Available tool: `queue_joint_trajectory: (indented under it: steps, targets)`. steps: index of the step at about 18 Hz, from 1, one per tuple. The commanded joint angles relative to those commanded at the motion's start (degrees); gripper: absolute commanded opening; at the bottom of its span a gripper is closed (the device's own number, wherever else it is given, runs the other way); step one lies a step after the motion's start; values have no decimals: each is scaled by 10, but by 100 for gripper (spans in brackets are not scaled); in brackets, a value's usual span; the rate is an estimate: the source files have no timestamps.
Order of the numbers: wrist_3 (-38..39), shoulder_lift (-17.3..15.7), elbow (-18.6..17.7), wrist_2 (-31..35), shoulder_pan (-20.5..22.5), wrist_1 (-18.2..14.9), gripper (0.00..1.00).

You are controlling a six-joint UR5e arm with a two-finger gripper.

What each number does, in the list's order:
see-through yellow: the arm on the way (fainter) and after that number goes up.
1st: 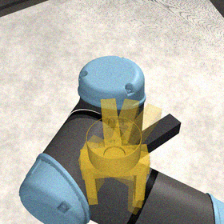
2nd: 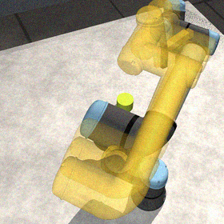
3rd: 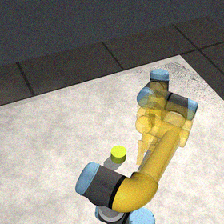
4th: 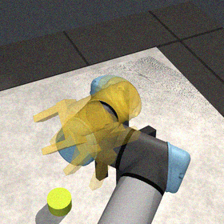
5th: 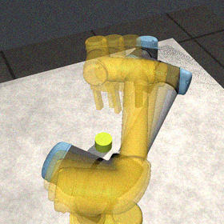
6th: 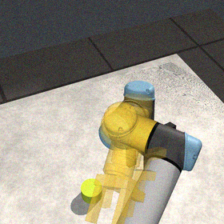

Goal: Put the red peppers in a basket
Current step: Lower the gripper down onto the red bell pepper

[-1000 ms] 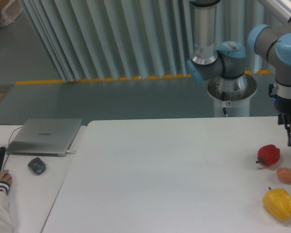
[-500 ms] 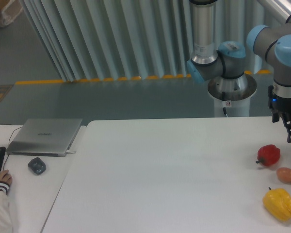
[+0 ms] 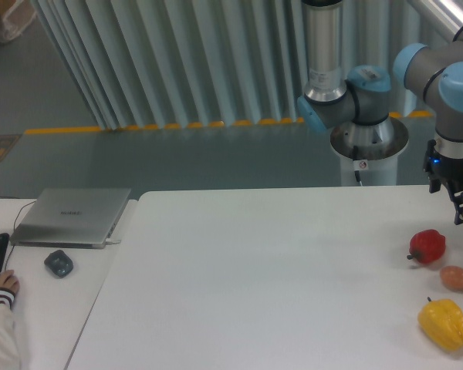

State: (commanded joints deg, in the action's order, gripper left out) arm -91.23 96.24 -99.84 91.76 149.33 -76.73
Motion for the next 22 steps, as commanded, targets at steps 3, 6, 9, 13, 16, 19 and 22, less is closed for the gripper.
queue_joint_trajectory:
  steps: [3,6,9,13,16,19,22]
  targets:
    - [44,1,-12,-3,0,1,100]
    - [101,3,-26,-6,-3,2,100]
    - [159,21,-26,-10,-7,4,100]
    - [213,52,-23,-40,-18,46,100]
    - [216,60,-18,-49,-17,51,100]
    - [210,59,-14,-49,-8,52,100]
    - [212,59,-14,-48,-5,51,100]
